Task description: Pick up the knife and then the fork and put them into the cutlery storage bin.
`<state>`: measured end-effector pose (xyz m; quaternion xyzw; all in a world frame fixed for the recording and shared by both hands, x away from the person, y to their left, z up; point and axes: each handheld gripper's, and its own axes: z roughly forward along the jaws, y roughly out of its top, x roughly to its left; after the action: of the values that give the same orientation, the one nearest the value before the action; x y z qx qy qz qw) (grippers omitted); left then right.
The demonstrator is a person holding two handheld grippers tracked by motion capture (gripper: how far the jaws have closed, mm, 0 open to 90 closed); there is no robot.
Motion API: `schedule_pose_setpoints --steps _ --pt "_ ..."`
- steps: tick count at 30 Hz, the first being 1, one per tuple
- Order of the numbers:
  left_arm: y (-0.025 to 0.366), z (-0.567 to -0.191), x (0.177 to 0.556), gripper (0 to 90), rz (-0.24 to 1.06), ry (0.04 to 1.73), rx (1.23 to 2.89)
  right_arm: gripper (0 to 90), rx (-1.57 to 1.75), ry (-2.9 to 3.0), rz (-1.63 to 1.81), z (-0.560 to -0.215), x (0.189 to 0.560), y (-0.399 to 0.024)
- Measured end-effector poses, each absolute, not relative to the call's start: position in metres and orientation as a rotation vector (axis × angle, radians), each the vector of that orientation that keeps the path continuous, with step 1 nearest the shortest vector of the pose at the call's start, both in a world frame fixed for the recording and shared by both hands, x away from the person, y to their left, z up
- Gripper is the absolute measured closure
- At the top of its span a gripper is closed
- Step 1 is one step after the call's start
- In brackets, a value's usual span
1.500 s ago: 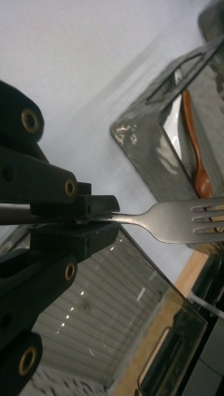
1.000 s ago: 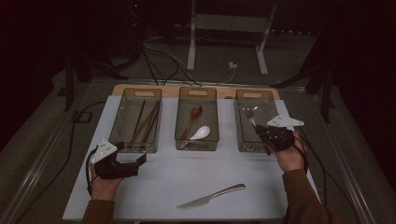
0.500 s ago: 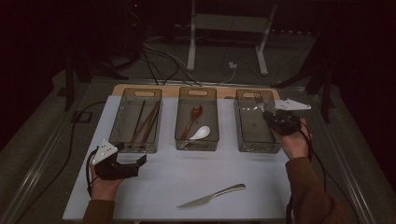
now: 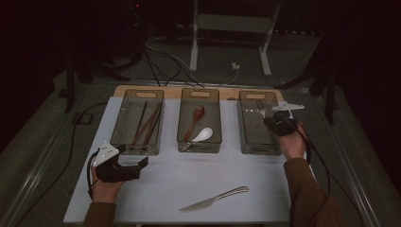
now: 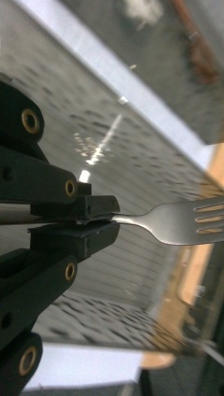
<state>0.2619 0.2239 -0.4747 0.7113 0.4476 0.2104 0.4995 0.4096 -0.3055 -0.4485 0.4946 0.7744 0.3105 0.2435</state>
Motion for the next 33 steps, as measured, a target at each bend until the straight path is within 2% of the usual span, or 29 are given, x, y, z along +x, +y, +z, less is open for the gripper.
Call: schedule_pose_setpoints --steps 8,14,22,26,33 --pt "0.224 -0.475 0.262 0.6 0.51 1.085 1.722 83.2 1.404 2.2 0.81 -0.464 0.413 -0.303" --pt "0.224 -0.475 0.262 0.6 0.512 1.084 1.719 67.2 1.375 2.17 0.885 -0.456 0.403 -0.305" --pt "0.224 -0.475 0.262 0.6 0.516 1.085 1.724 27.4 1.241 2.167 1.036 -0.434 0.363 -0.294" --pt "0.222 -0.475 0.262 0.6 0.518 1.085 1.729 18.5 1.181 2.209 1.086 -0.428 0.346 -0.285" --pt "0.222 -0.475 0.262 0.6 0.519 1.083 1.731 10.9 1.085 2.297 1.11 -0.433 0.328 -0.265"
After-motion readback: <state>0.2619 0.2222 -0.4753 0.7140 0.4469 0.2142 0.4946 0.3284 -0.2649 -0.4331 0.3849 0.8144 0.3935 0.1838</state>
